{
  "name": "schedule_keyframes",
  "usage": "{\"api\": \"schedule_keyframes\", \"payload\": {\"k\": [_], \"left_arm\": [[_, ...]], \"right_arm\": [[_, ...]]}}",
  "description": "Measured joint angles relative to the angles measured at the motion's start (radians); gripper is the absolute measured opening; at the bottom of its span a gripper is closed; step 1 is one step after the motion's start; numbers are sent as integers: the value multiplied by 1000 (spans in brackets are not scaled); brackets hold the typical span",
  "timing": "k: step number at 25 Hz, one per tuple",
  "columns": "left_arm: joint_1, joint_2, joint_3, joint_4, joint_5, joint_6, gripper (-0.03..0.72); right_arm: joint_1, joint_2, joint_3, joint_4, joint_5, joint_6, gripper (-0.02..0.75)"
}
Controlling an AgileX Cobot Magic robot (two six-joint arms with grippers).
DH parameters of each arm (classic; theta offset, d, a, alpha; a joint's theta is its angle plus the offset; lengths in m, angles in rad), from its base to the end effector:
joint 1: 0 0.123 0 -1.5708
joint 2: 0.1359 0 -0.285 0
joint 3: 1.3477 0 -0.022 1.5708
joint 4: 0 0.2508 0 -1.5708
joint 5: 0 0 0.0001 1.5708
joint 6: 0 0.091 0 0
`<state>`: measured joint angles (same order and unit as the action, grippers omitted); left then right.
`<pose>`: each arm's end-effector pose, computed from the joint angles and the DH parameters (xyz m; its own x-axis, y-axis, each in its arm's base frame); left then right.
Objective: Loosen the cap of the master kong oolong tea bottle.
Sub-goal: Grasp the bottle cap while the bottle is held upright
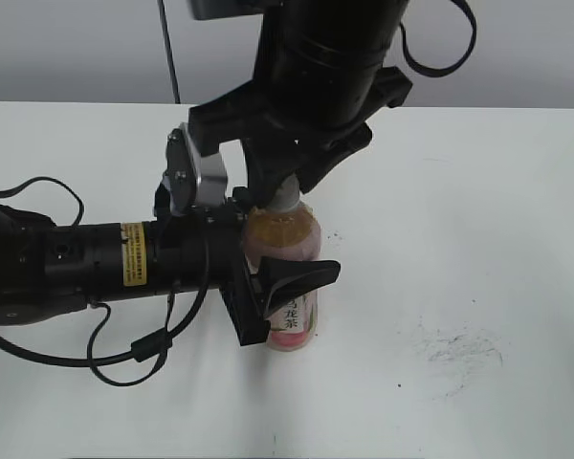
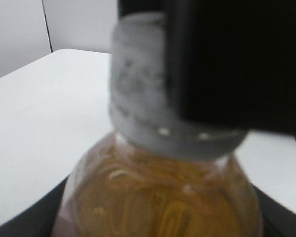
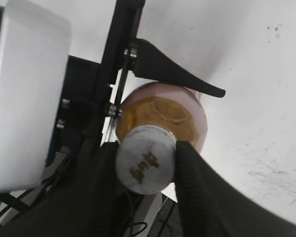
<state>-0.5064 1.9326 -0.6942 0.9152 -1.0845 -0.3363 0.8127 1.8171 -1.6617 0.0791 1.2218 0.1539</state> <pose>0.2493 -0.2112 0.1344 -0.0543 0.2000 -0.9783 0.9649 0.2627 0.0001 0.2585 0.2829 0.3051 -0.7825 -0.5654 -0.2607 -0.6074 0.7853 0.1202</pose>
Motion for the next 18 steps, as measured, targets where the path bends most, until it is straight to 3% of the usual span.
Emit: {"api": "schedule_keyframes", "payload": {"k": [2, 9, 18], "left_arm": [[-1, 0, 0, 0, 0, 0, 447], [-1, 0, 0, -4, 1, -2, 447], [-1, 0, 0, -3, 1, -2, 447]], "right_arm": [[0, 0, 0, 2, 0, -33, 271], [0, 0, 0, 3, -1, -219, 271], [0, 0, 0, 3, -2, -804, 271]]}}
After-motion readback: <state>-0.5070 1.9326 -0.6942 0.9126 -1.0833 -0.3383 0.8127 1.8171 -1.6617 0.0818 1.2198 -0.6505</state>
